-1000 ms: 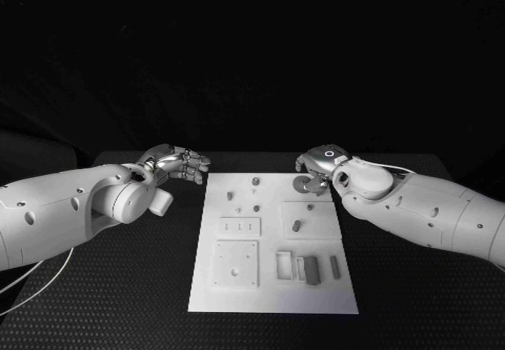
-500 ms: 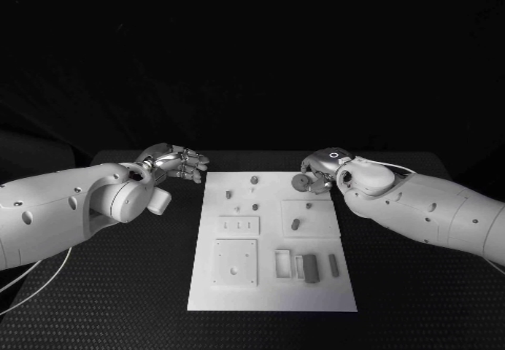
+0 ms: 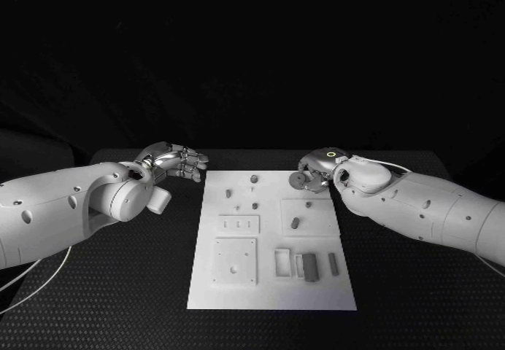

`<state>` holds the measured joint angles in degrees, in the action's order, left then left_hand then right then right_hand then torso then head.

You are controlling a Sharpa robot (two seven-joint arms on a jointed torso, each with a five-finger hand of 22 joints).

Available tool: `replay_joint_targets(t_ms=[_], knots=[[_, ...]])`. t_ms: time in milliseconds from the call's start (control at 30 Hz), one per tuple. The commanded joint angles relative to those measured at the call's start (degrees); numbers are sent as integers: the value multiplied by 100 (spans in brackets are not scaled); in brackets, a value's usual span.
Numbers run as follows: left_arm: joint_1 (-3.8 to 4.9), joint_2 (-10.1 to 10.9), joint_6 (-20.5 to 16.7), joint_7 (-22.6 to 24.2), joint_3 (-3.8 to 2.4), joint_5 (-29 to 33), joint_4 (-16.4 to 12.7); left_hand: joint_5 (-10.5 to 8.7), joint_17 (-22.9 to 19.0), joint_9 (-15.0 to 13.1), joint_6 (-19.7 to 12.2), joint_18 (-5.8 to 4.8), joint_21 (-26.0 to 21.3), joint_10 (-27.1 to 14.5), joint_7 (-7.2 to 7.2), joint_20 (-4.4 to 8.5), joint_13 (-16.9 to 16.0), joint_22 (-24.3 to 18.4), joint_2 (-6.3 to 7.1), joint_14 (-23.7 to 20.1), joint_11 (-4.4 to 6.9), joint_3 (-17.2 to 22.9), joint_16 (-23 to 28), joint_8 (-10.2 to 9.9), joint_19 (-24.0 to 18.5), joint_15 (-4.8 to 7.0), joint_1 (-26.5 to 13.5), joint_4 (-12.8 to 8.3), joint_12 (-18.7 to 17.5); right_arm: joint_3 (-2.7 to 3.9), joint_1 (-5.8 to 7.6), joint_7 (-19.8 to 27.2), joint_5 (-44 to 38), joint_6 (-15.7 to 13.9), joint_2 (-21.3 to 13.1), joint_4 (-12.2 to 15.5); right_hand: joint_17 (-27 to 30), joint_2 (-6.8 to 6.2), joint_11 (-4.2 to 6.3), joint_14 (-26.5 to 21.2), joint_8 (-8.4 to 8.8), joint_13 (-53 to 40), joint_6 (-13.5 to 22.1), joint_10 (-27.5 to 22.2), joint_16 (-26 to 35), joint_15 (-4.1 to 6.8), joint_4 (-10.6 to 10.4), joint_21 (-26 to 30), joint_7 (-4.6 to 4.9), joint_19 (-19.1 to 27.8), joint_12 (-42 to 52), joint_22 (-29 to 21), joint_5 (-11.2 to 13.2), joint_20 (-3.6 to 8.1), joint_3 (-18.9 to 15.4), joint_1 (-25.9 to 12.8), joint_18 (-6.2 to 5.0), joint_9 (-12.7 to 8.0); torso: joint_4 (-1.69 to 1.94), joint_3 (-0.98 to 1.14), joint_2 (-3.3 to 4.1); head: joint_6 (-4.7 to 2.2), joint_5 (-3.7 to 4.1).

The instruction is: Assemble the parts on the task board

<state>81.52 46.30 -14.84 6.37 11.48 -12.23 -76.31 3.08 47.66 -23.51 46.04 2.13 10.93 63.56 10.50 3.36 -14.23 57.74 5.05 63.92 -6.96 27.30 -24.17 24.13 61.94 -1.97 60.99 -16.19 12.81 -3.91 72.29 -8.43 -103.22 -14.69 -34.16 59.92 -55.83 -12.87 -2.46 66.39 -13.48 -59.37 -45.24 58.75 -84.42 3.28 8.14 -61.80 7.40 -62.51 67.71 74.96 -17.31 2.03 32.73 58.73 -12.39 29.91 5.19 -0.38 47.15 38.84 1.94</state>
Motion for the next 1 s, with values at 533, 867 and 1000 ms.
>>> replay_joint_targets(t_ms=[533, 867, 1000], knots=[[5, -8, 72, 28, -3, -3, -1, -5, 12, -10, -35, 74, -42, -35, 12, 43, -11, 8, -13, -17, 8, -20, 26, -26, 14, 7, -15, -5, -21, -8, -34, 107, -112, -7, 3, 136, 20, 84, 25, -53, -32, 27, 112, -39, -1, 50, 119, -7, 122, 44, 47, 106, 4, 21, -41, 97, -261, -40, -6, 1, -4, 2, 0], [5, -9, 92, 19, -3, -3, -2, -6, 15, -12, -36, 74, -45, -35, 12, 43, -13, 10, -12, -16, 8, -19, 29, -28, 14, 7, -13, -7, -23, -9, -36, 103, -112, 96, 37, 115, 55, -58, -121, -119, 75, 54, 320, -120, 14, -82, 63, 14, 276, 69, 56, 88, 1, -6, -21, 71, -261, -129, -7, -3, -3, 8, 1], [5, -14, 96, 21, -3, -3, 3, -6, 16, -13, -37, 74, -46, -35, 13, 43, -14, 11, -12, -16, 8, -20, 30, -28, 15, 7, -14, -7, -24, -9, -42, 120, -108, 128, 52, 109, 52, -39, -130, -120, 54, 54, 288, -126, 8, -95, 51, 12, 283, 68, 69, 89, 3, -9, -13, 77, -261, -126, -2, -3, -1, 21, 3]])
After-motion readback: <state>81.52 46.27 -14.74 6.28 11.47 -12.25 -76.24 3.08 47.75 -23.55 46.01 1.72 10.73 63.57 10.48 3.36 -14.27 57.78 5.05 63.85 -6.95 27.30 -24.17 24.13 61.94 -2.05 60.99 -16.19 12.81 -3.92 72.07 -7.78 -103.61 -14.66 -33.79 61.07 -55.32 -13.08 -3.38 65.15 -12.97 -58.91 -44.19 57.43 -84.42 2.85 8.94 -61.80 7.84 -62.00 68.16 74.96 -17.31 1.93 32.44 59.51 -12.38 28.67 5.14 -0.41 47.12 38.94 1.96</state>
